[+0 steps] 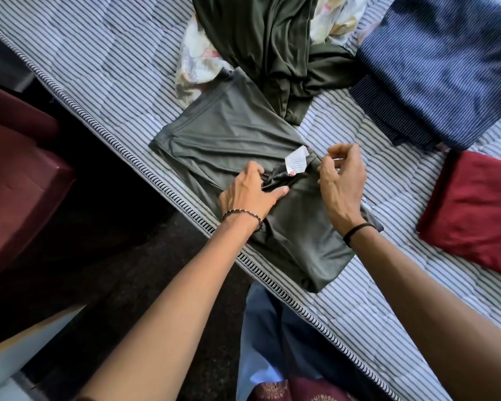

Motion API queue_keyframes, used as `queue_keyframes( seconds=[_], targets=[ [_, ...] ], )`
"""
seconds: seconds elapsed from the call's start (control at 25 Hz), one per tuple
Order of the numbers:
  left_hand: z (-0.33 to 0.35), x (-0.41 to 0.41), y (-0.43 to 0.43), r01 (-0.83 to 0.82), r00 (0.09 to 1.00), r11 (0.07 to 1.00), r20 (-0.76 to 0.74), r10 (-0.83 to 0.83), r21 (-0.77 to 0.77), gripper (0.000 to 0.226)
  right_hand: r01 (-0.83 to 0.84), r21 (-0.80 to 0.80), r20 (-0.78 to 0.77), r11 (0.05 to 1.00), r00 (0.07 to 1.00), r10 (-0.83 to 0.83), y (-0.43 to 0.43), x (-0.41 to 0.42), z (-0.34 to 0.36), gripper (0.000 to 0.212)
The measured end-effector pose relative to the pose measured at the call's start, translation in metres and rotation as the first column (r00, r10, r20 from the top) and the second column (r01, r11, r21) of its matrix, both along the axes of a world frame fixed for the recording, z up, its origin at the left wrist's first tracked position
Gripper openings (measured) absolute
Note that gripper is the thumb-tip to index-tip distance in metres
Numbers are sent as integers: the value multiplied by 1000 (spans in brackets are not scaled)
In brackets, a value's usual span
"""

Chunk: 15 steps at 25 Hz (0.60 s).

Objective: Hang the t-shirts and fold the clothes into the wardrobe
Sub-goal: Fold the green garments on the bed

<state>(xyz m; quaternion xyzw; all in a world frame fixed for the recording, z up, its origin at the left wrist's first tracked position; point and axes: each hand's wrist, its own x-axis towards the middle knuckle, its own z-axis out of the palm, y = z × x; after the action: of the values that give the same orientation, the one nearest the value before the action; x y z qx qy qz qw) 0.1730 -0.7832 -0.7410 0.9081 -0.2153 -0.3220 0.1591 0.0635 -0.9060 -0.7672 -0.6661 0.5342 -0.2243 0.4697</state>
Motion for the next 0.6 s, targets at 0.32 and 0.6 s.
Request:
queue_keyframes(
  seconds=[0.32, 0.6],
  targets=[
    [-15, 26, -35, -220, 971, 969, -123, 206, -109, 24, -419, -324, -289, 848, 898, 333, 17, -22, -19, 15],
    [-7, 15, -28, 38, 995, 999, 95, -34, -37, 43, -769, -201, -660, 607, 564, 496, 19, -51, -41, 61]
  ],
)
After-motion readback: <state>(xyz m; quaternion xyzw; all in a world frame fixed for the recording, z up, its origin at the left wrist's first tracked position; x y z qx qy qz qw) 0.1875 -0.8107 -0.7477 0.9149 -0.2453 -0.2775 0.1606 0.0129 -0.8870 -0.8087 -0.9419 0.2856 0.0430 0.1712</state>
